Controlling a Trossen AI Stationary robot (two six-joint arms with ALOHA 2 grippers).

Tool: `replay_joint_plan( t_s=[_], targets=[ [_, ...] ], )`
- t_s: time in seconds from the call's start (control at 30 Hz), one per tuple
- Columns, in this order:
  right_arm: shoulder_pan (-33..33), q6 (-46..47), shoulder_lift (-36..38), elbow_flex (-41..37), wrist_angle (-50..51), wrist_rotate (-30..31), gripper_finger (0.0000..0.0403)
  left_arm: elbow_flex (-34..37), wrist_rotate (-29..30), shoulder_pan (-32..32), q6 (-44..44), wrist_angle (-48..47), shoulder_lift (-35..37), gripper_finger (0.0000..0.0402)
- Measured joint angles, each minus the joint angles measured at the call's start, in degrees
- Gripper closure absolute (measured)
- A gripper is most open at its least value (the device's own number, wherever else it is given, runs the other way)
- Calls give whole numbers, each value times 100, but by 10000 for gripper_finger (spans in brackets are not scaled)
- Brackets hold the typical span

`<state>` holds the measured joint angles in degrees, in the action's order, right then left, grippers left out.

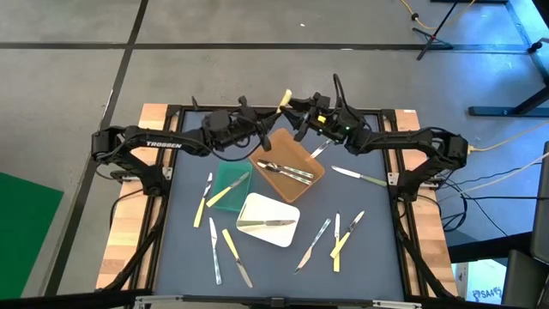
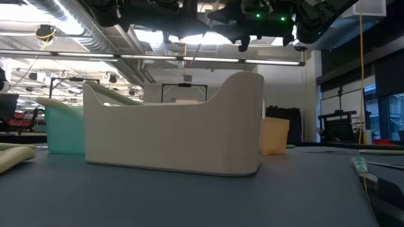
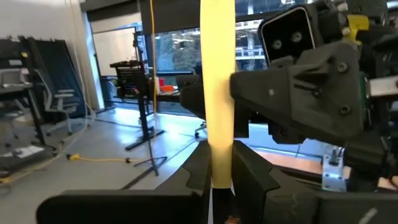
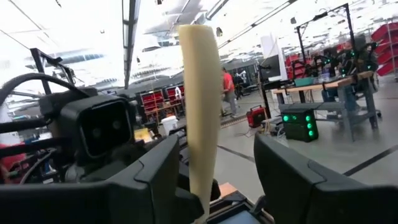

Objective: Sort silverware by color (type)
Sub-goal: Put the yellow table knife into the green bin

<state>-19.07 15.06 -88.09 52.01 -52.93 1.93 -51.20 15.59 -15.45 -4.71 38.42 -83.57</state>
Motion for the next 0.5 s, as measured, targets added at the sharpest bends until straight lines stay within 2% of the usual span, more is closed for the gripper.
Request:
replay_joint_plan(
  t_s=[0.23,0.5],
  targets=[
    [57,16,0,0,-7,40,207,0,71,135,-753,-3,-2,362],
    [144,14,0,0,-2,113,208,0,40,180,-805,-32,-5,362]
  ],
)
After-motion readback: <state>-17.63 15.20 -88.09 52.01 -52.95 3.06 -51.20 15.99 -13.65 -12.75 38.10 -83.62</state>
